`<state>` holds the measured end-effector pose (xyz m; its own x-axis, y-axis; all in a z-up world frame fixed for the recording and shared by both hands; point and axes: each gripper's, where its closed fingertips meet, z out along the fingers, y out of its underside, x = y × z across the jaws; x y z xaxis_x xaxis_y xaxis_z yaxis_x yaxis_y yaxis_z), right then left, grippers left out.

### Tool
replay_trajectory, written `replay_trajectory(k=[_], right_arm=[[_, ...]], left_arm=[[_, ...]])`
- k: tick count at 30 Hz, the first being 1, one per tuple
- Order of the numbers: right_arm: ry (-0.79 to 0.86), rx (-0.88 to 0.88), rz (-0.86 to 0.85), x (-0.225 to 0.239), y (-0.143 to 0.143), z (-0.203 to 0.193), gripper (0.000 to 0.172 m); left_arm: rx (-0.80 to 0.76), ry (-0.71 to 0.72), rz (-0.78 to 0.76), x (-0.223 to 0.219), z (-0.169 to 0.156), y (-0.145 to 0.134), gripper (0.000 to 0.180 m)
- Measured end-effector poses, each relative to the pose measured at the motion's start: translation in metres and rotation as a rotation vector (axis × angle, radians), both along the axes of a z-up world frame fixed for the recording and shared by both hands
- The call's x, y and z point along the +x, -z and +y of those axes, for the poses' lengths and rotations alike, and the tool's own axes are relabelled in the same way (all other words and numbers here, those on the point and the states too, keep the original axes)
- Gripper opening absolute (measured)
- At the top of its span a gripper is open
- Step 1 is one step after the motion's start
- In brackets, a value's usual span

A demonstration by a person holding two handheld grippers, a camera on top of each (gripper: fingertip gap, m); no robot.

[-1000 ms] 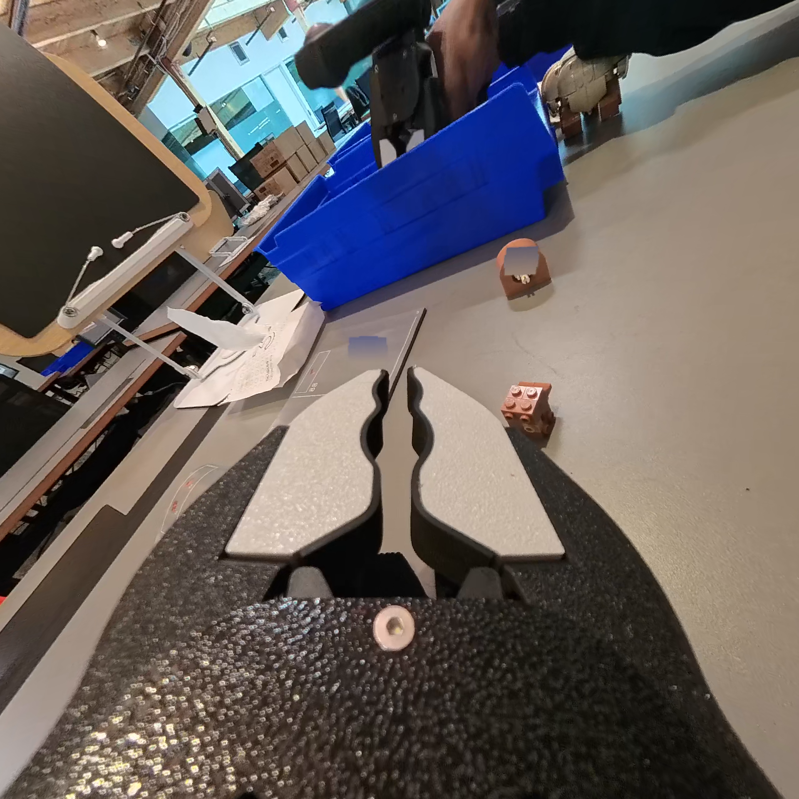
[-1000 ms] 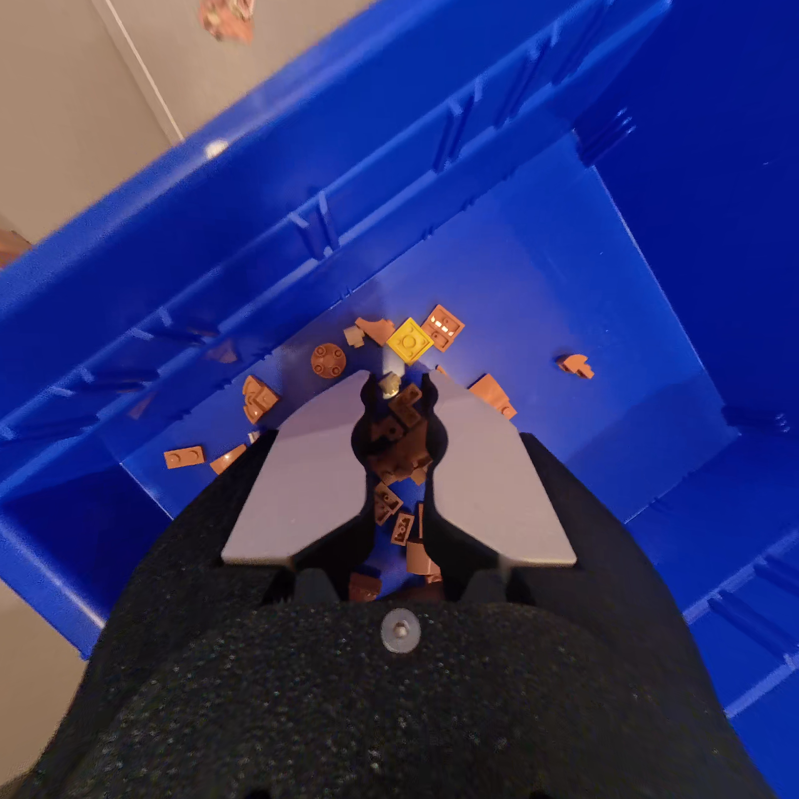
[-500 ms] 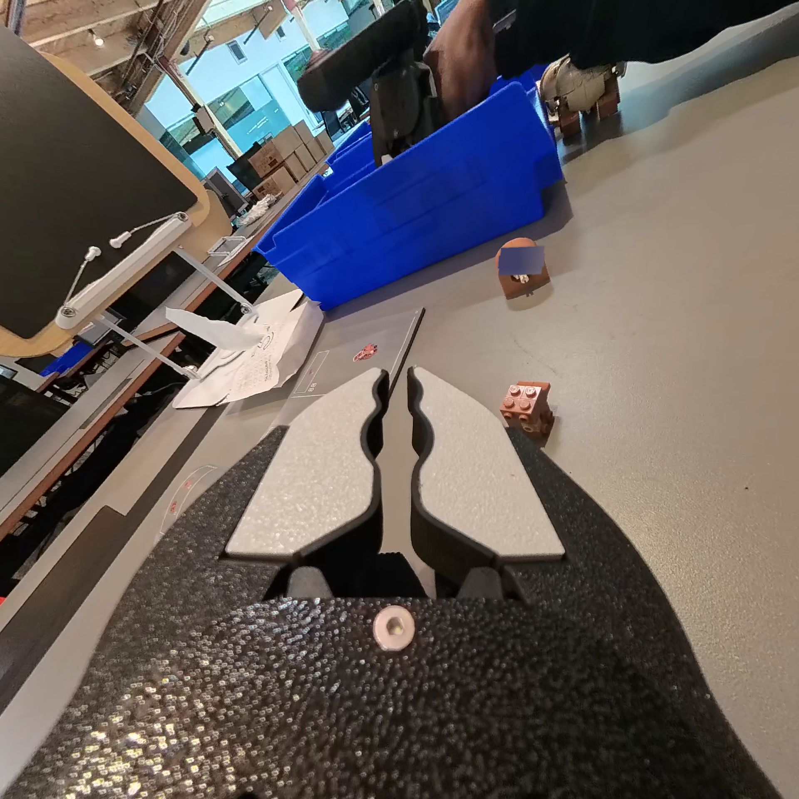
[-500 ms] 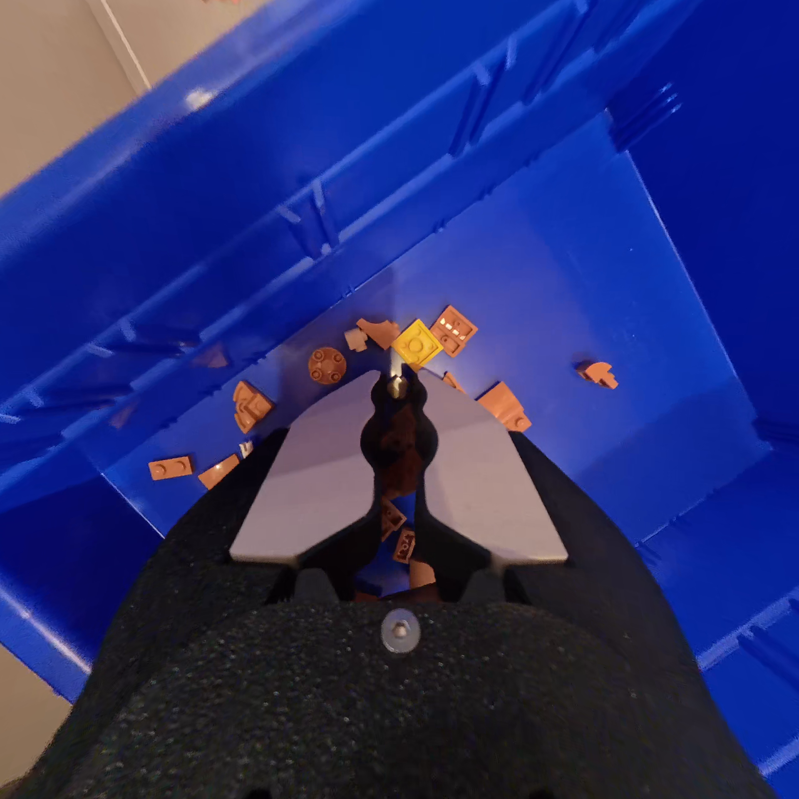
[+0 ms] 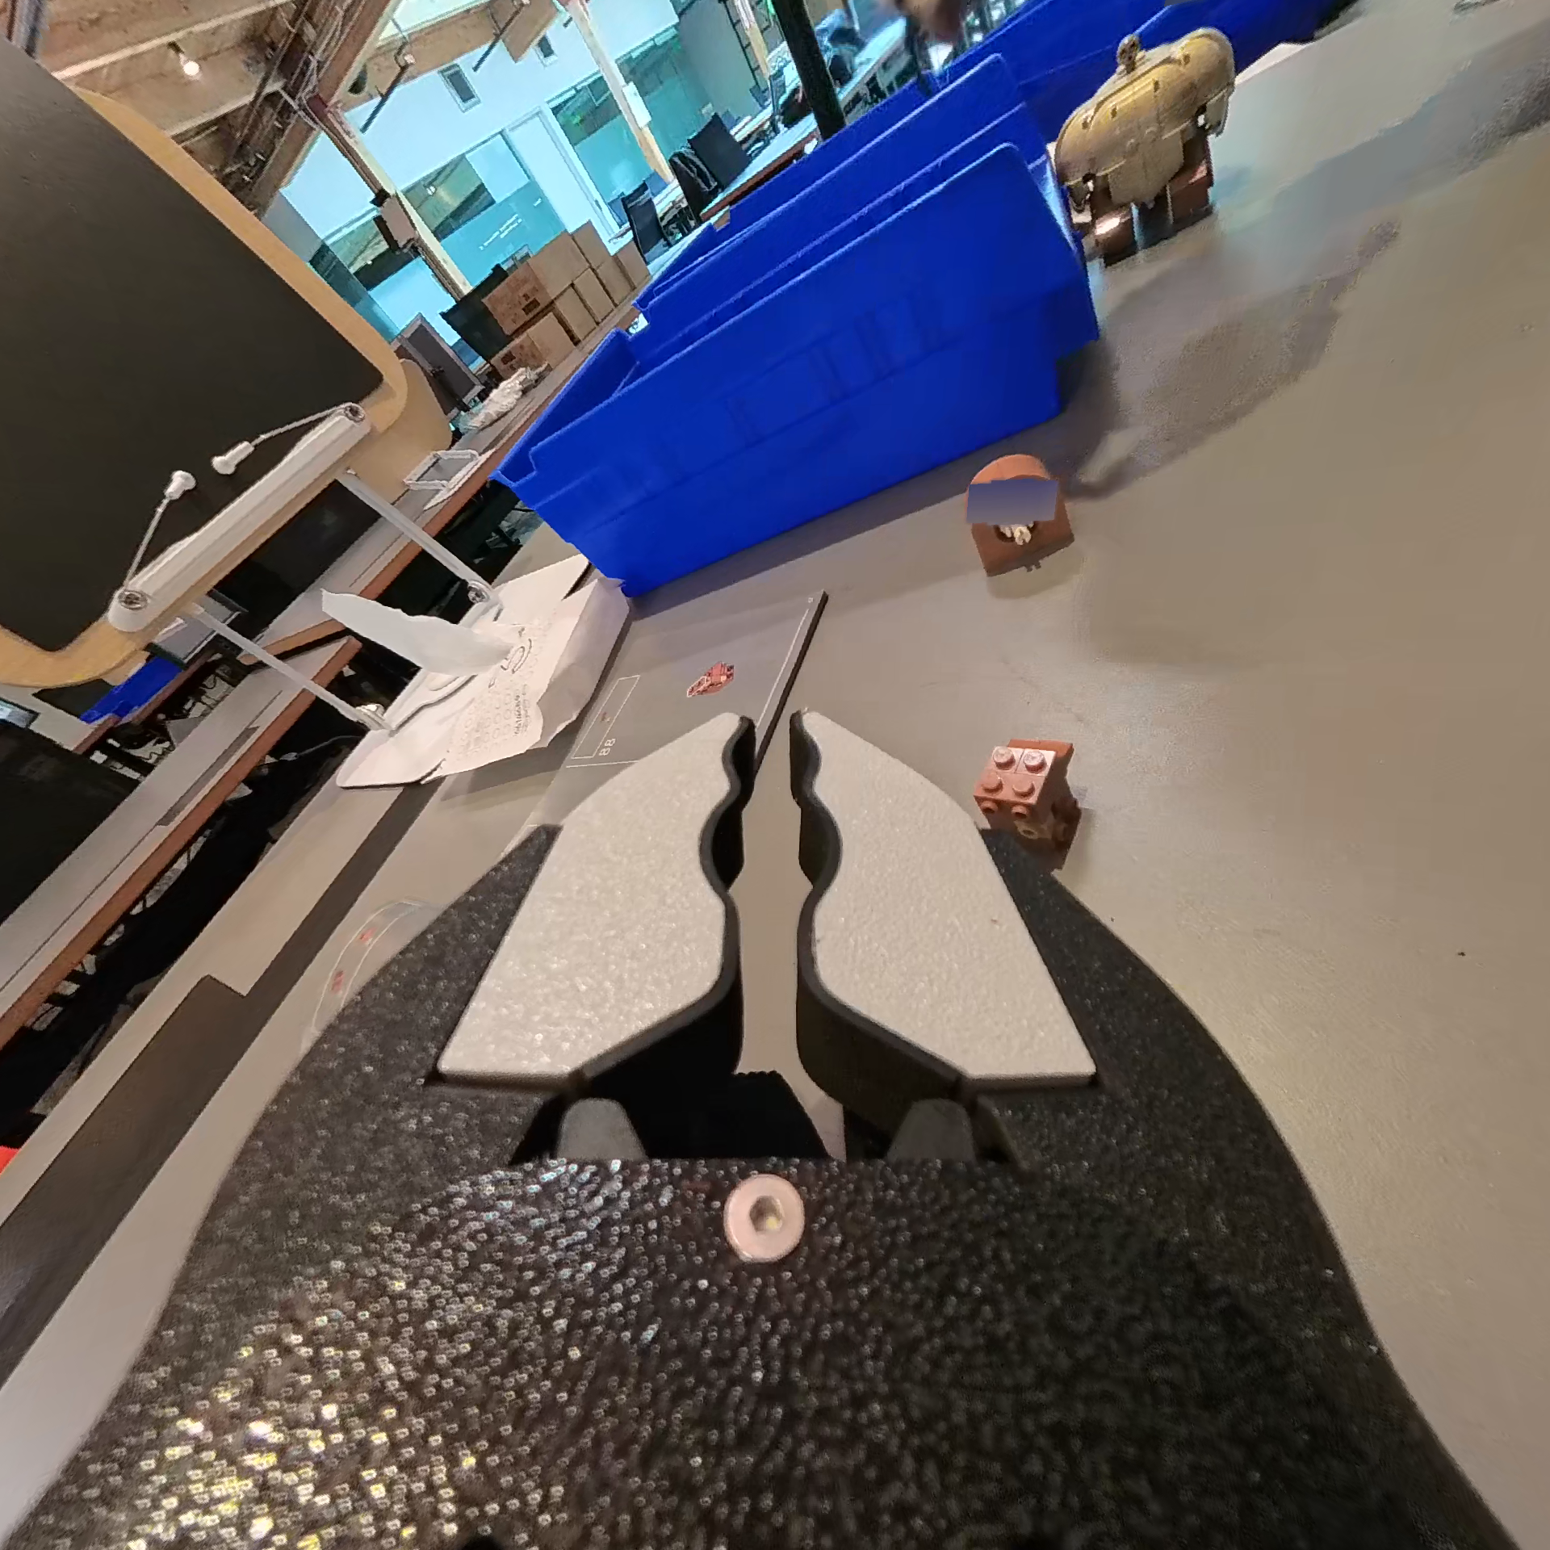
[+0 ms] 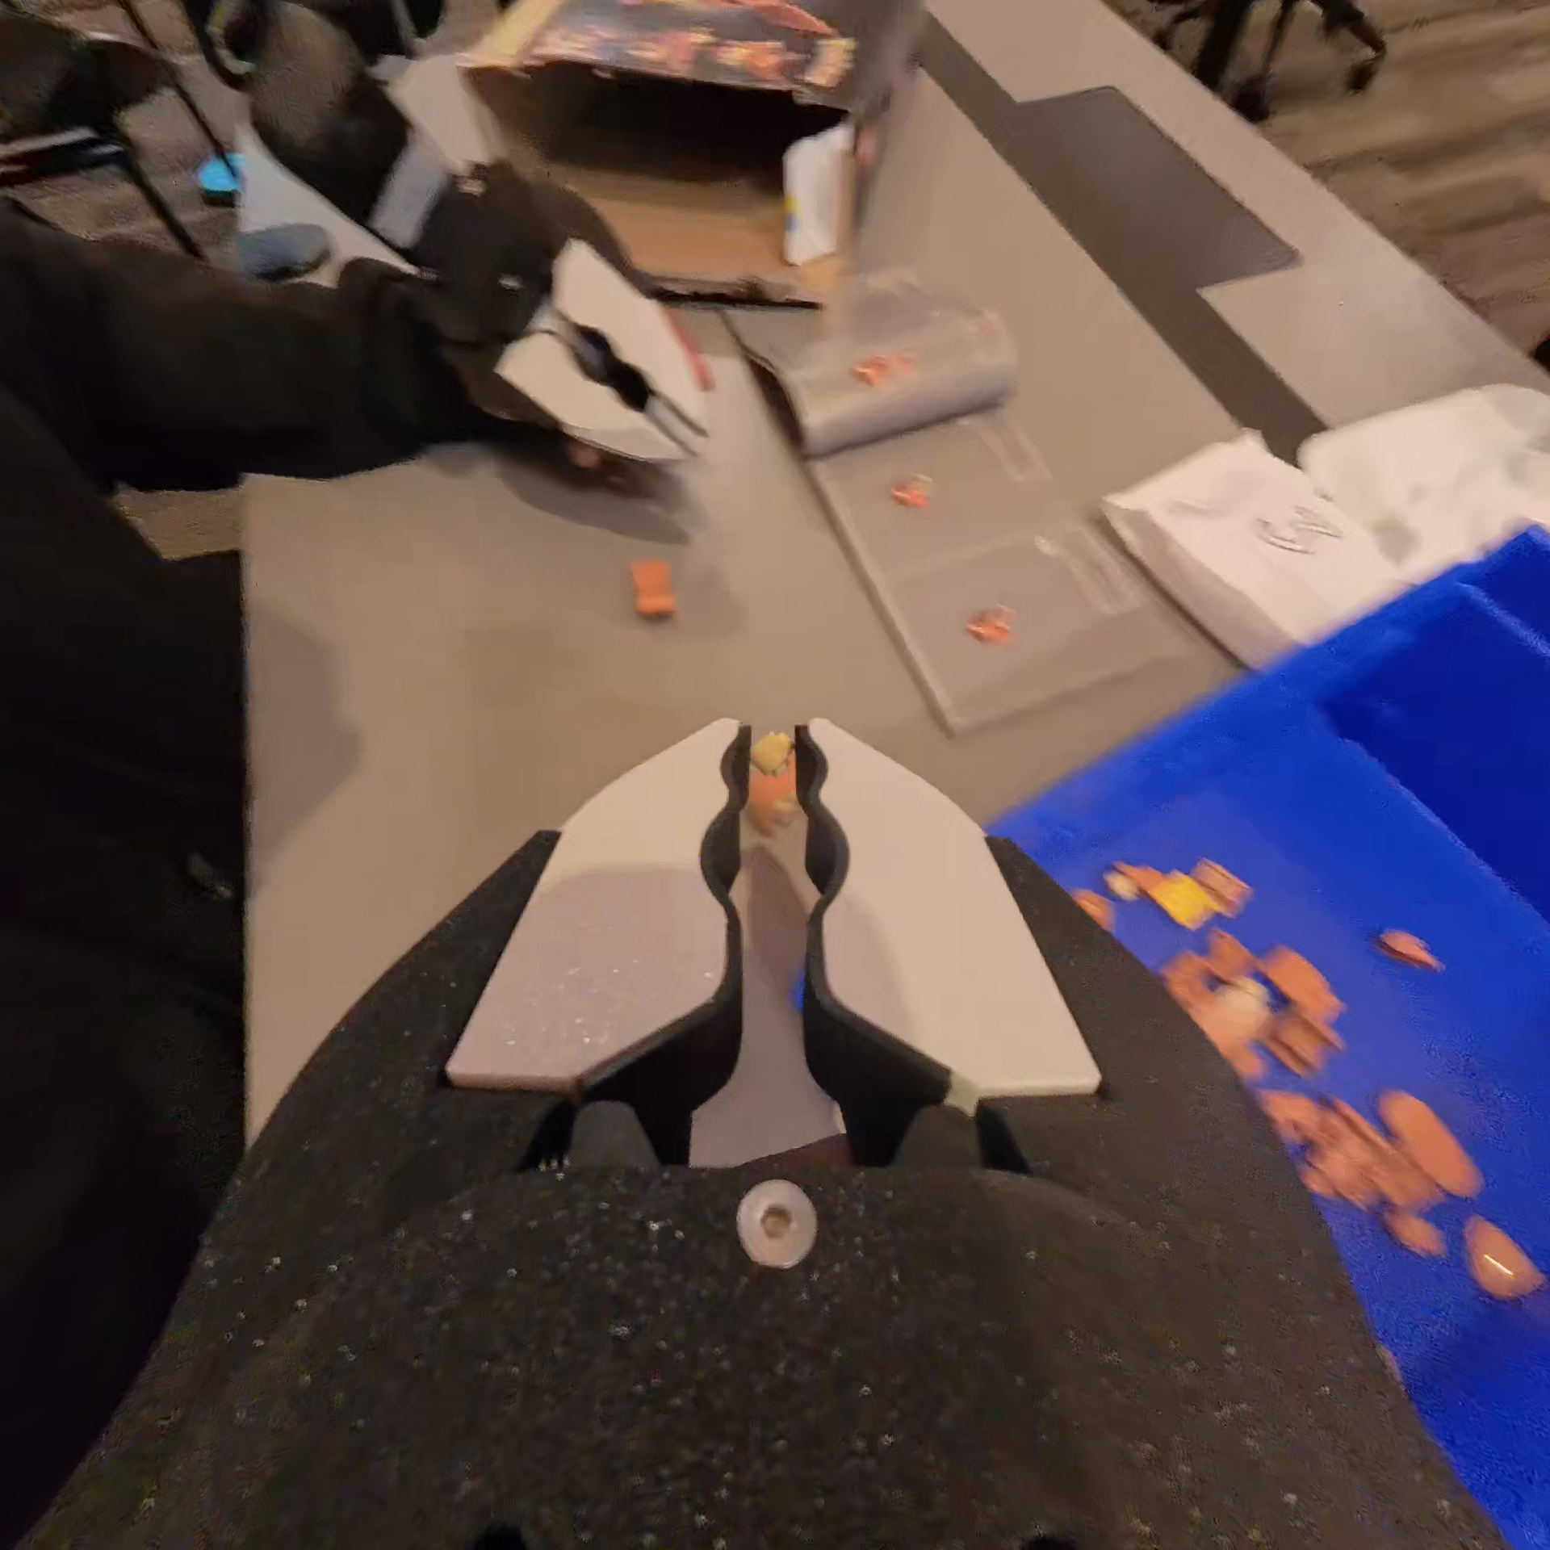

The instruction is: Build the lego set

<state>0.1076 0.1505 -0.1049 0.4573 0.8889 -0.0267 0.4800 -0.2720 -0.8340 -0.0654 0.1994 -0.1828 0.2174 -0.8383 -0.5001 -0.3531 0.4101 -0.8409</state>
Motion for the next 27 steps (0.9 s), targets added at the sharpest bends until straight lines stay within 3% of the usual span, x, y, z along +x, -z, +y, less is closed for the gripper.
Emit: replay_trajectory(k=[3,6,10,15,20,24,27], right_arm=[[-0.064,-0.046,0.007,-0.055,0.020,-0.032,0.010],[-0.086,-0.144,-0.058,-0.096,0.069,-0.040,0.010],[-0.065,-0.228,-0.164,-0.112,0.122,-0.033,0.011],[-0.086,-0.215,-0.242,-0.112,0.141,-0.036,0.020],[-0.082,-0.175,-0.186,-0.102,0.113,-0.040,0.025],[-0.114,-0.097,-0.016,-0.075,0.036,-0.049,0.023],[-0.001,0.010,0.012,-0.022,-0.006,-0.019,0.017]], left_arm=[[-0.004,-0.006,-0.006,0.000,0.001,-0.001,0.007],[-0.021,-0.009,-0.034,-0.003,0.002,-0.005,0.007],[-0.052,-0.014,-0.052,-0.007,0.002,-0.007,0.007],[-0.056,-0.007,-0.042,-0.008,0.000,-0.006,0.007],[-0.054,-0.008,-0.037,-0.008,0.000,-0.005,0.007],[-0.061,-0.010,-0.045,-0.009,0.001,-0.006,0.007],[-0.058,-0.017,-0.039,-0.008,0.003,-0.005,0.007]])
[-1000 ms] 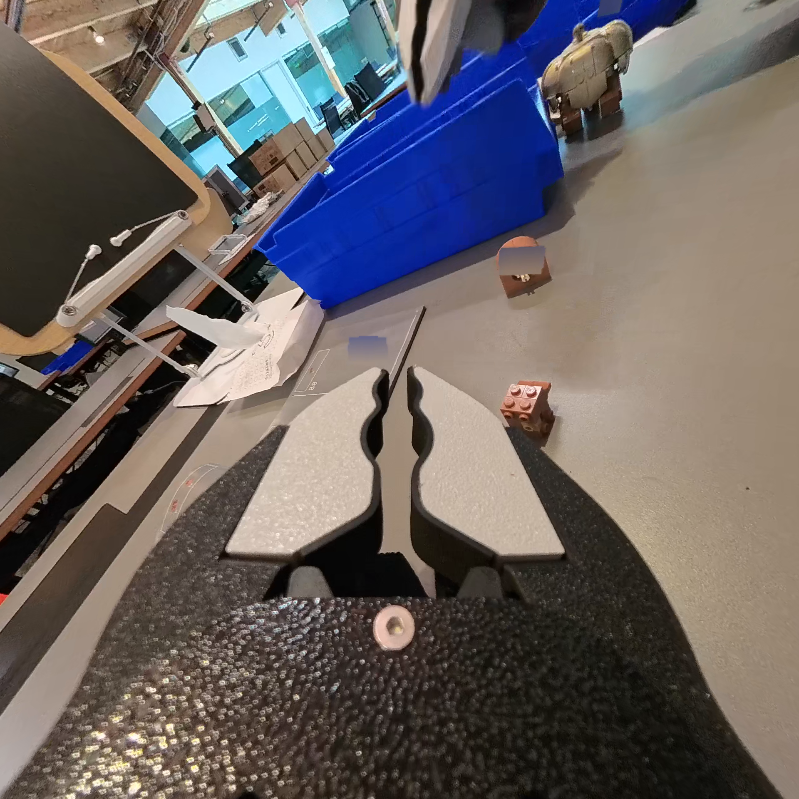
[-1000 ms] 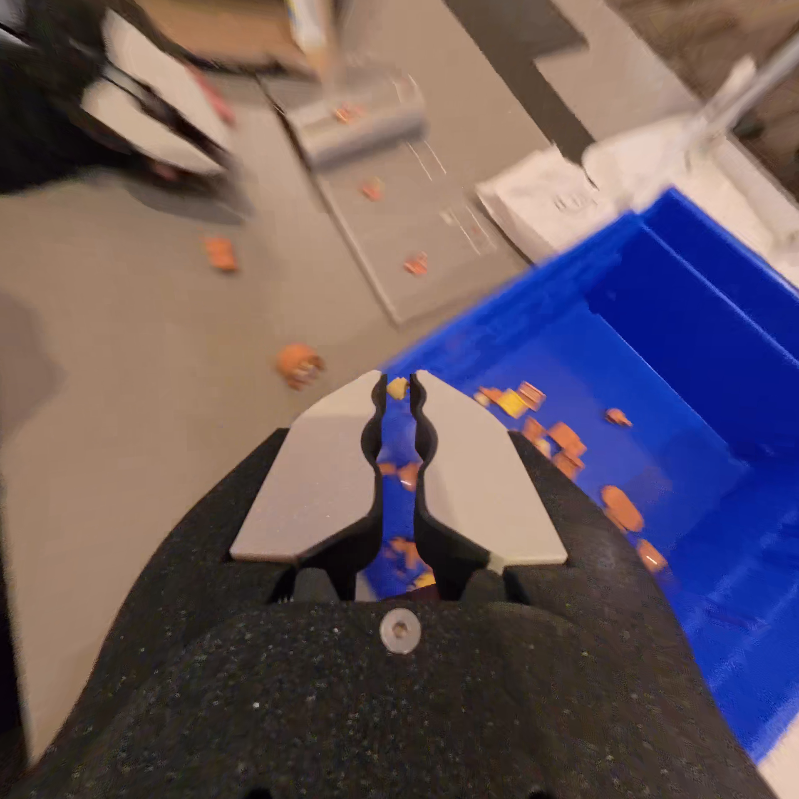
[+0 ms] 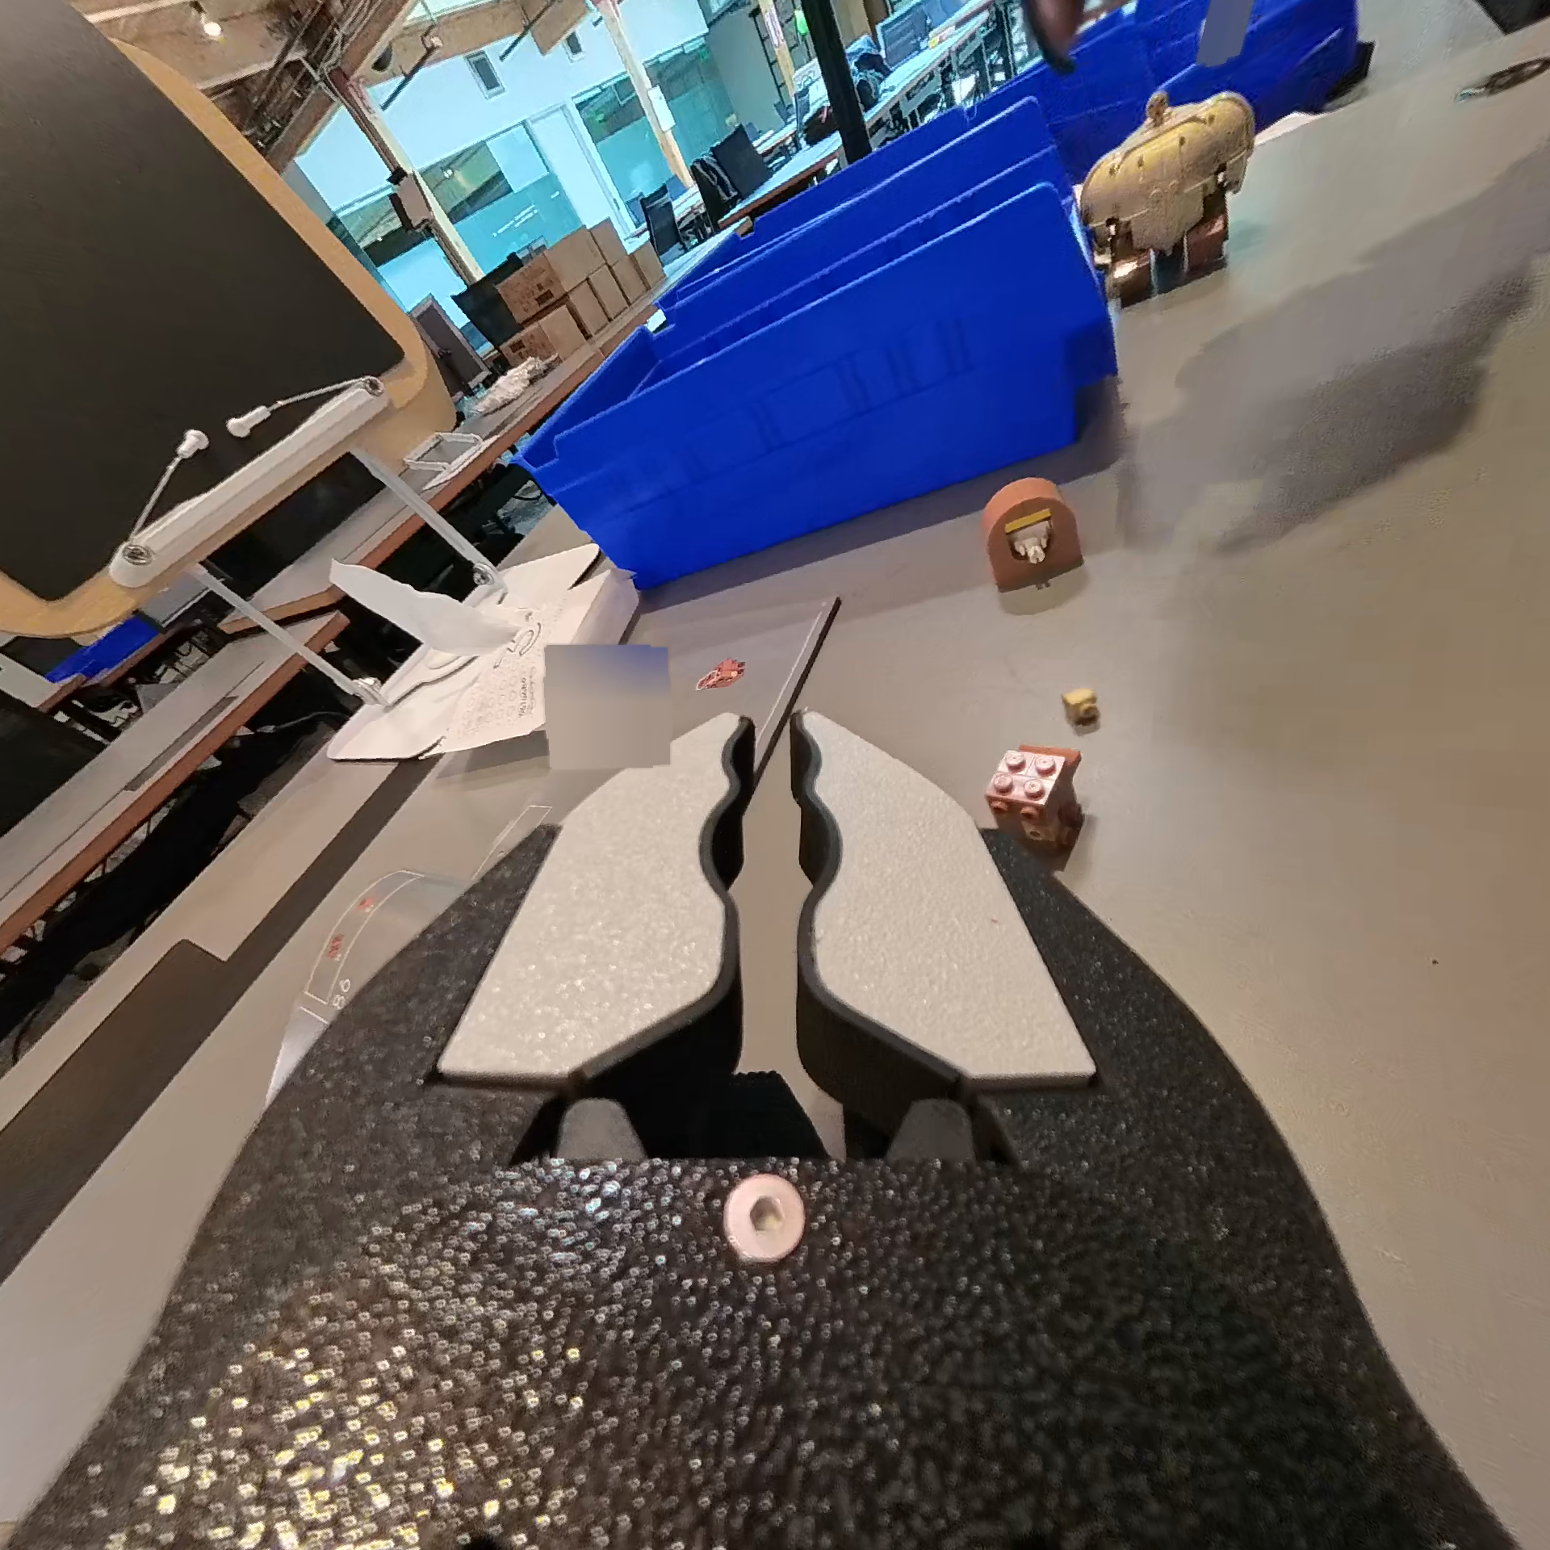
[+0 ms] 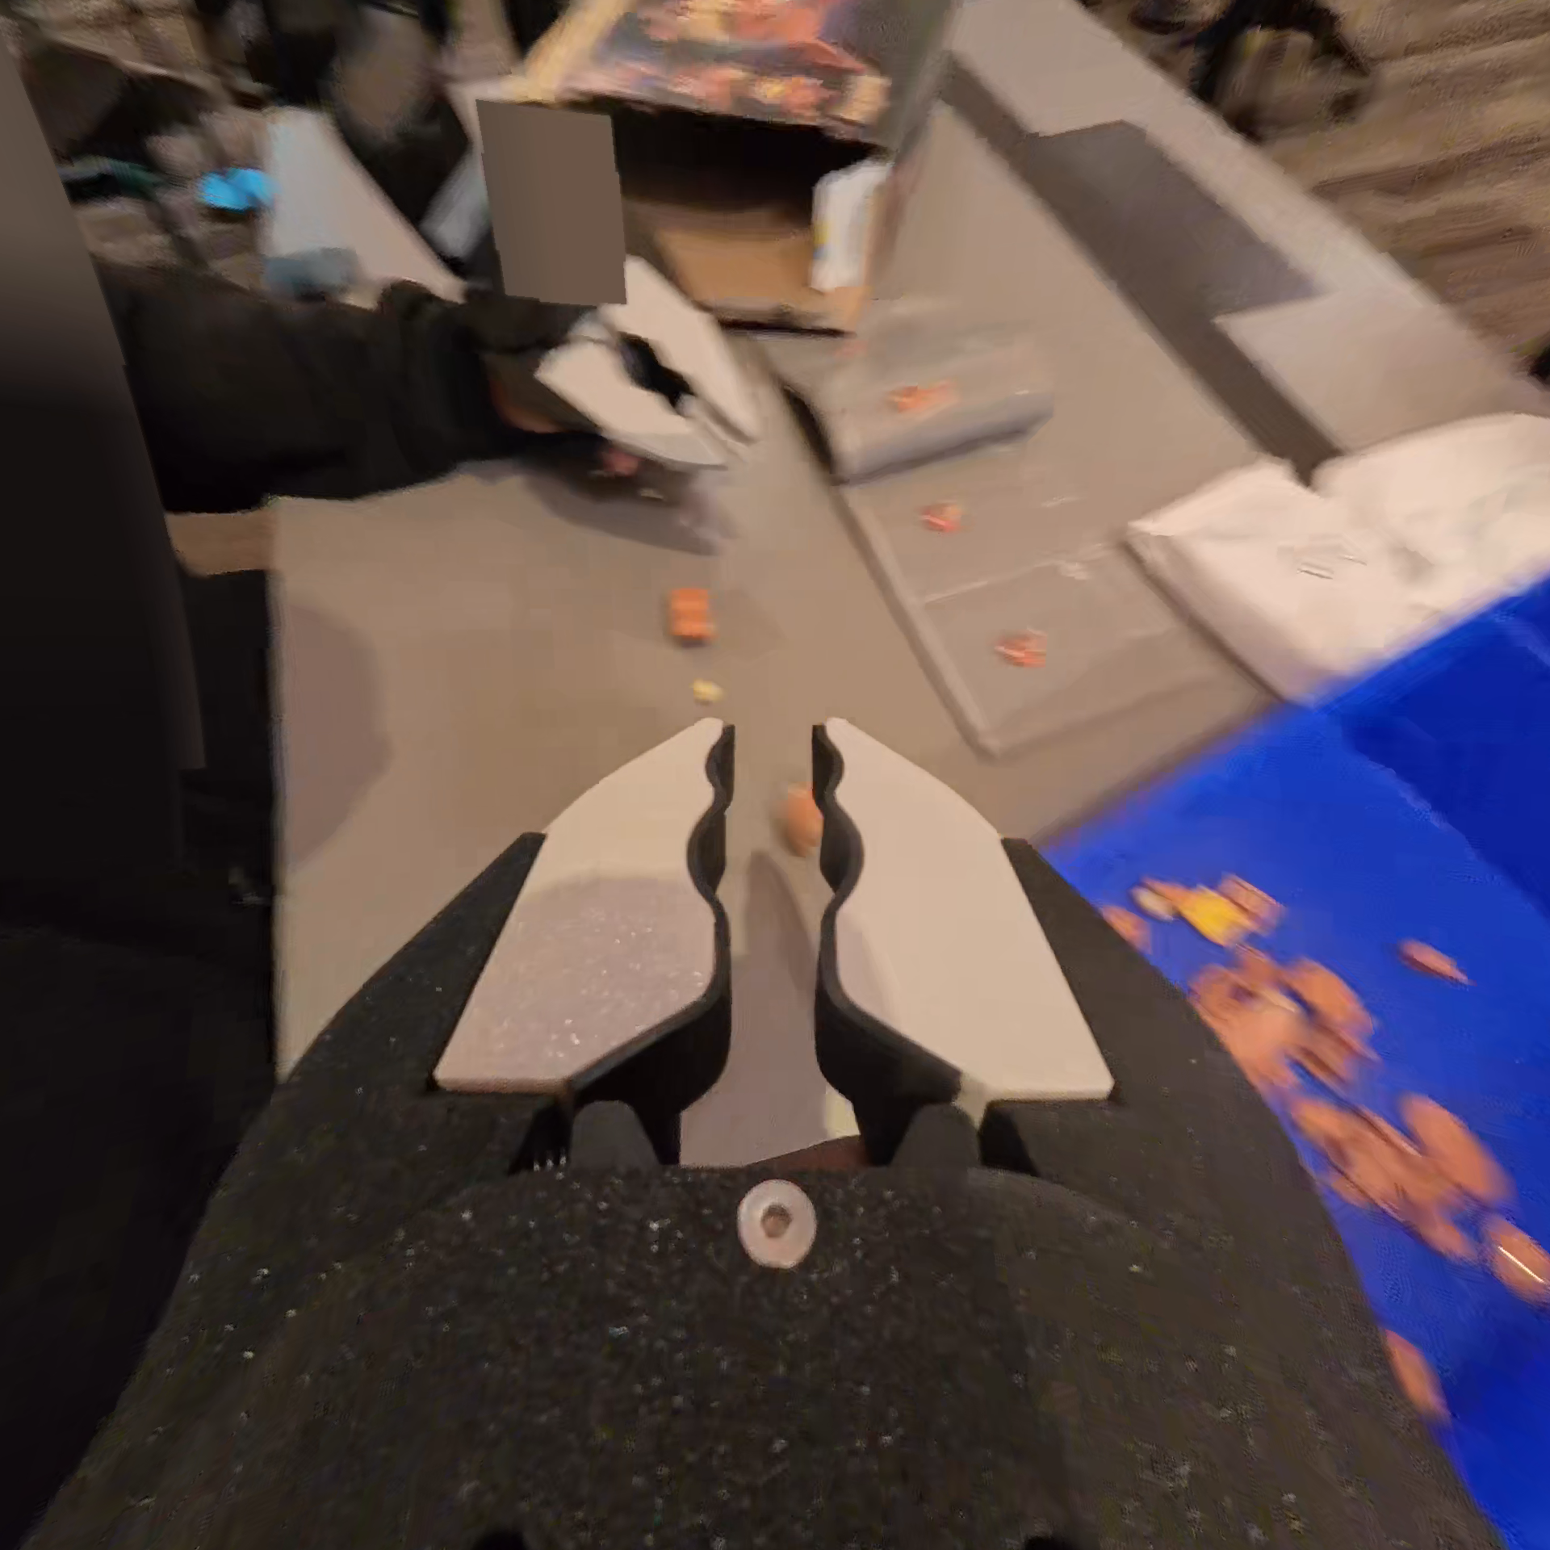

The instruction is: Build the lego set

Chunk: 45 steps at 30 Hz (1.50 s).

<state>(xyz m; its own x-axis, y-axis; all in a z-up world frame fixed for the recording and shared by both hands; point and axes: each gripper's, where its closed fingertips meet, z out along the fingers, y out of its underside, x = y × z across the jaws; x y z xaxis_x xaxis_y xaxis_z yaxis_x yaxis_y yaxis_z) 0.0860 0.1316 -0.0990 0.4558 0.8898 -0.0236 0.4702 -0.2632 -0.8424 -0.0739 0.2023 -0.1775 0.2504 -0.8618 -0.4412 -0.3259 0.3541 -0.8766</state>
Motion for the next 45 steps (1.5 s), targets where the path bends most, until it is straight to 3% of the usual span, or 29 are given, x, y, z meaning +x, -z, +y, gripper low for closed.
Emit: replay_trajectory(k=[2,6,9,14,27,38,45], right_arm=[[0.112,-0.004,-0.081,0.042,0.009,0.036,0.017],[0.206,-0.161,-0.224,0.087,0.069,0.096,0.017],[0.150,-0.245,-0.294,0.088,0.105,0.115,0.015],[0.090,-0.306,-0.401,0.085,0.137,0.125,0.014],[0.198,-0.303,-0.490,0.083,0.149,0.137,0.022],[0.037,-0.256,-0.514,0.074,0.150,0.138,0.011],[0.025,-0.219,-0.523,0.074,0.148,0.143,0.010]], left_arm=[[0.002,-0.006,0.006,0.000,0.002,0.001,0.007],[0.005,-0.024,0.008,0.001,0.006,0.001,0.007],[0.009,-0.040,-0.015,-0.001,0.009,-0.002,0.007],[0.005,-0.073,-0.056,-0.005,0.015,-0.008,0.007],[0.031,-0.059,-0.016,-0.002,0.014,-0.002,0.007],[0.043,-0.055,0.011,0.000,0.013,0.001,0.007],[0.037,-0.062,-0.001,-0.001,0.015,0.000,0.007]])
